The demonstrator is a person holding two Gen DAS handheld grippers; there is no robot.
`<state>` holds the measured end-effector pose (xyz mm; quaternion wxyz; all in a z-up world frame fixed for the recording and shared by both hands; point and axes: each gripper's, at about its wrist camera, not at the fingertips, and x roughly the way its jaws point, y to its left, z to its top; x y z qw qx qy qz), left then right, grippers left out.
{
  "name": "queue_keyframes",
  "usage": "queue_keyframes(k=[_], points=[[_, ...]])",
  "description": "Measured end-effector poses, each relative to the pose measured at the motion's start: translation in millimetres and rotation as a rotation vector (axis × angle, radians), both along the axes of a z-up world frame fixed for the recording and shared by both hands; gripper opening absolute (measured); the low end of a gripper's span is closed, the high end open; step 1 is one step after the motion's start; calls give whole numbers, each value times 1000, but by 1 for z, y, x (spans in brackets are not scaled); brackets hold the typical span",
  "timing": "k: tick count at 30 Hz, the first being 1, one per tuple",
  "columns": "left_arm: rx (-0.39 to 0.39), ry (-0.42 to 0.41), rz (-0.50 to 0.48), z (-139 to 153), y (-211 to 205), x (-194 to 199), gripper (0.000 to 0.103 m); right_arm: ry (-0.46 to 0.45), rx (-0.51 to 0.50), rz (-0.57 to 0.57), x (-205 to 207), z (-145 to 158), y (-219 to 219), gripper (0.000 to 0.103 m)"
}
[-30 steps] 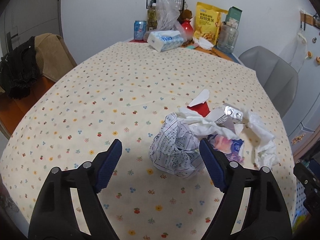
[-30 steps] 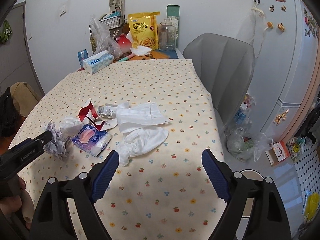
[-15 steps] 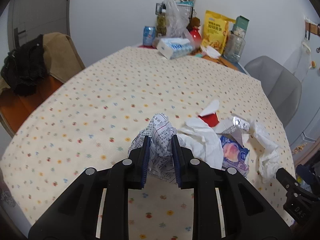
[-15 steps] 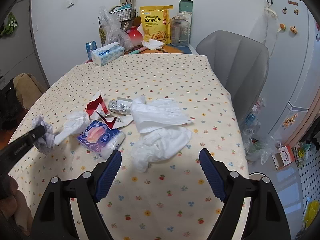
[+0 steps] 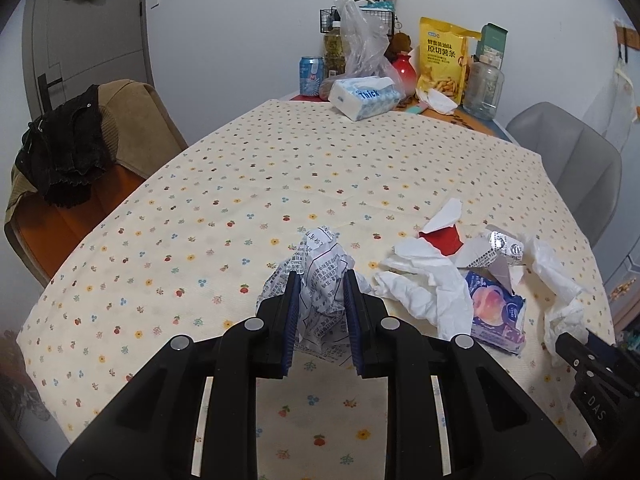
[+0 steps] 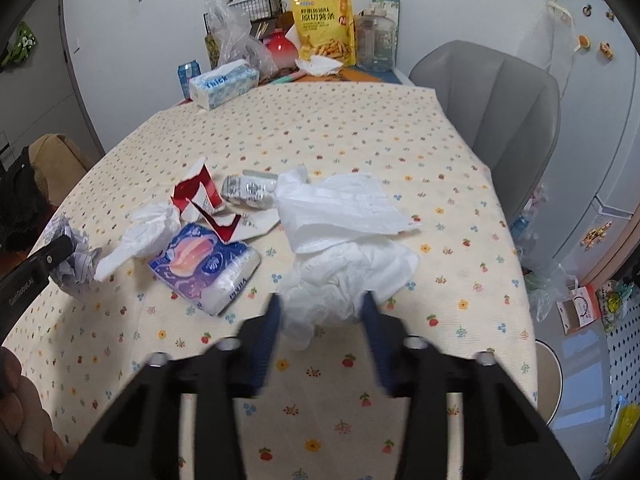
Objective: Collect trash
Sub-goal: 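Grasp the crumpled paper with the left gripper while the right gripper grasps white tissues, then carry both items to the bin and open both grippers above it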
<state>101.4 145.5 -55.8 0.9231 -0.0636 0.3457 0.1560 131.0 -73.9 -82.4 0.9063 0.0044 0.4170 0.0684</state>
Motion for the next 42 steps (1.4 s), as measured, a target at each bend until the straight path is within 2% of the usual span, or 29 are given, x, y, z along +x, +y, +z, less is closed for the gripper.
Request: queue_keyframes(k=[2, 5, 13, 20, 30, 42], points=[[3, -4, -4, 2, -3, 0, 22, 10, 13, 10, -1, -1, -3, 16], [14, -19, -11, 8, -9, -2, 22, -10, 31, 19, -8, 5, -9, 11], [30, -70, -38, 29, -31, -10, 22, -59, 64, 21, -29, 27, -26, 10], [36, -101, -106, 42, -65, -11, 22, -103, 65, -20, -42, 43, -49, 10], [33, -122, -249, 50, -134, -1, 22, -158, 54, -129, -61, 60, -100, 10], [28, -121, -434, 51, -231, 11, 22, -169, 45, -277, -74, 64, -178, 10]])
